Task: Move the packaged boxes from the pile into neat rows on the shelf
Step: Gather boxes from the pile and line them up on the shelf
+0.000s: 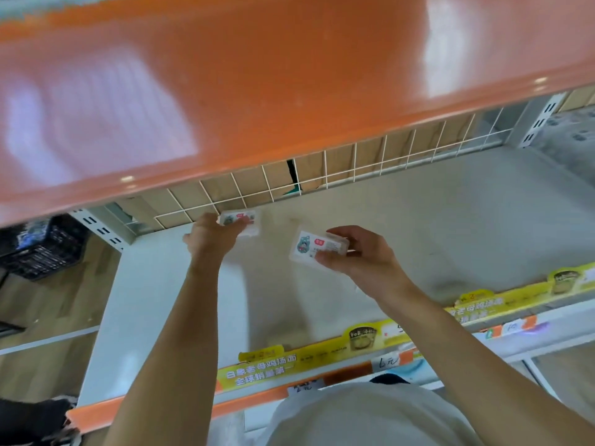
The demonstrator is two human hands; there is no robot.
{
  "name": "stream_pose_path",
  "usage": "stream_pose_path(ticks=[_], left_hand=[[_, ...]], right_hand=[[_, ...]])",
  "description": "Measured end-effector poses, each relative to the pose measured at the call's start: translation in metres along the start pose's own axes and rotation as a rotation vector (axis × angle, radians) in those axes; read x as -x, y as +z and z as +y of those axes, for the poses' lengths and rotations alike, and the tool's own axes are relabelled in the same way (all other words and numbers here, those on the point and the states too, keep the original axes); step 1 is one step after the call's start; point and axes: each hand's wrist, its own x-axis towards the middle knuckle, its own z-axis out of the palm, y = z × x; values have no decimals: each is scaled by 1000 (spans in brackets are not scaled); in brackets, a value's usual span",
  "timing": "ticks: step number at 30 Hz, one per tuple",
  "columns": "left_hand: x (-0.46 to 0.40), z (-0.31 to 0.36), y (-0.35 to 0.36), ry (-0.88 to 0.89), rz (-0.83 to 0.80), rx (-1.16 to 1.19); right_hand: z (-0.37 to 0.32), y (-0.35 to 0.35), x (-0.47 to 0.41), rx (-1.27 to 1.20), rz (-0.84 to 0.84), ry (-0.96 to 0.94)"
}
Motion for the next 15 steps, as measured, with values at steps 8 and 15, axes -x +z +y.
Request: stream_pose_path(ticks=[8,15], left_hand=[[36,-12,-15,-64,-88,577],[75,-9,-27,-35,-264,798]], right_hand=[[3,5,3,-65,5,22],[7,-9,8,-159,78,53]])
